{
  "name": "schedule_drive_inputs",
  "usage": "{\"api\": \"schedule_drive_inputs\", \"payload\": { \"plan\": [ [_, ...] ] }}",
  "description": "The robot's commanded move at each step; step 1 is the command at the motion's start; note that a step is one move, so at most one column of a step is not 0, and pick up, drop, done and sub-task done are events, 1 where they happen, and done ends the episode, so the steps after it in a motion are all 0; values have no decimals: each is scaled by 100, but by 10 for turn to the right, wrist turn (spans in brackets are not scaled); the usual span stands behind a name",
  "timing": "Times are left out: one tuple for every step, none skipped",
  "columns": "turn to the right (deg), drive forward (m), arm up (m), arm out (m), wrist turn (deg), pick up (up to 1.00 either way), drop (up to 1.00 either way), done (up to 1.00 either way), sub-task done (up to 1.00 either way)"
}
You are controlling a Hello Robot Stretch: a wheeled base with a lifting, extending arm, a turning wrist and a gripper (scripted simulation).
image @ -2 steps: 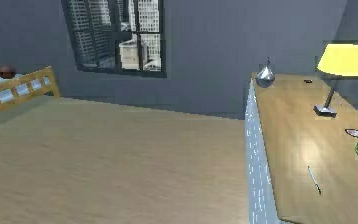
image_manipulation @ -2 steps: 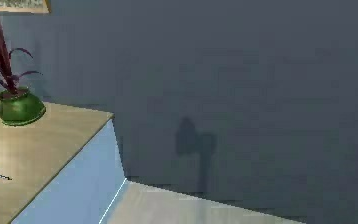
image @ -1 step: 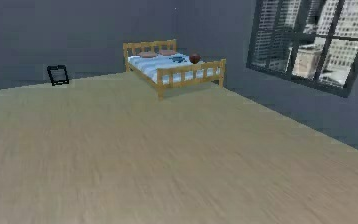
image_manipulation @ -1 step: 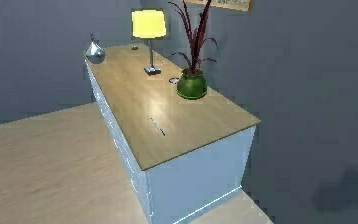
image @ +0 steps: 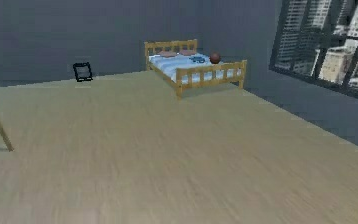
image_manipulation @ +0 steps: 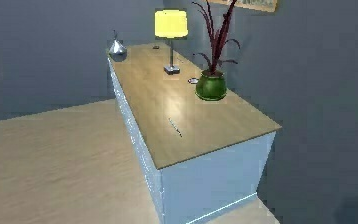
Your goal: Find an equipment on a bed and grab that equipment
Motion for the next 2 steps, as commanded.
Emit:
{"api": "schedule_drive_inputs", "payload": {
  "plan": [
    [0,100,0,0,0,0,0,0,0],
    [0,100,0,0,0,0,0,0,0]
  ]
}}
